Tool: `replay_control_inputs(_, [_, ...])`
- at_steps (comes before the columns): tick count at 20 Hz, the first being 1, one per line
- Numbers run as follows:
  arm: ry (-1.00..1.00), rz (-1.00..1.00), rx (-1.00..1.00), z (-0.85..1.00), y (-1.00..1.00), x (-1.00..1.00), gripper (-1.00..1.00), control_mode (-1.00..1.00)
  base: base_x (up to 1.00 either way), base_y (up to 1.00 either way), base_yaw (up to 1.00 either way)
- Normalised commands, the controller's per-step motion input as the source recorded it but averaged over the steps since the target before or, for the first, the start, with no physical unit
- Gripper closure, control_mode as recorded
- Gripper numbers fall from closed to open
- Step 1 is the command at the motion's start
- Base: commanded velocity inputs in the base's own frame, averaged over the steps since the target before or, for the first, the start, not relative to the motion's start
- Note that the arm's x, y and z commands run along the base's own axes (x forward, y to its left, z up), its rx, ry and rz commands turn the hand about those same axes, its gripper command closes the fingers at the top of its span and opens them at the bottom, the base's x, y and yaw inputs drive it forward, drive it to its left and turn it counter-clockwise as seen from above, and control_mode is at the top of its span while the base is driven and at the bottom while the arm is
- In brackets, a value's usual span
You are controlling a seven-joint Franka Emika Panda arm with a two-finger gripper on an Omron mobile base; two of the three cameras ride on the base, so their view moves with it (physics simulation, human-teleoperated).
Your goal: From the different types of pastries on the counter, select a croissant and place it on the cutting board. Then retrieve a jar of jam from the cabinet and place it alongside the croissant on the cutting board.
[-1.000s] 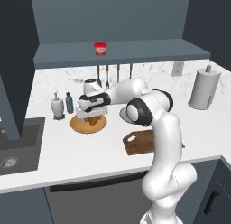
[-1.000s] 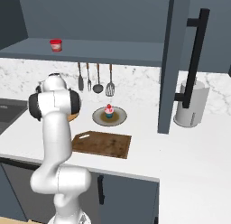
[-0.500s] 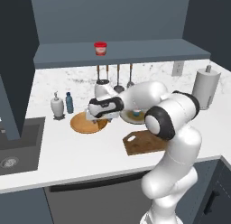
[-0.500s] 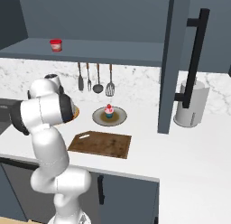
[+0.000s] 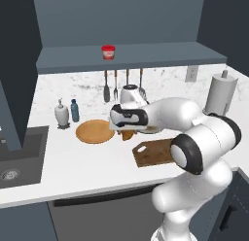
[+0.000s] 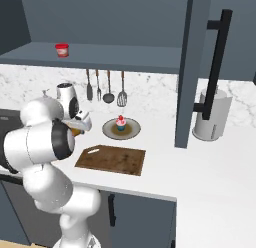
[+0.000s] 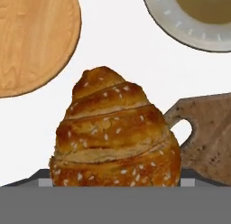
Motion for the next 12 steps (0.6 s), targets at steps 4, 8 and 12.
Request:
replay_control_inputs(4, [0.0,-0.05,0.0,0.0,-1.0,-0.49,1.0,-1.0,0.0,0.0,0.0])
replay_control_inputs(8, [0.02,-0.05,0.0,-0.11,-0.87,-0.43,1.0,-1.0,0.0,0.0,0.0])
replay_control_inputs(12, [0.08,-0.05,0.0,-0.35,-0.4,-0.22,1.0,-1.0,0.0,0.0,0.0])
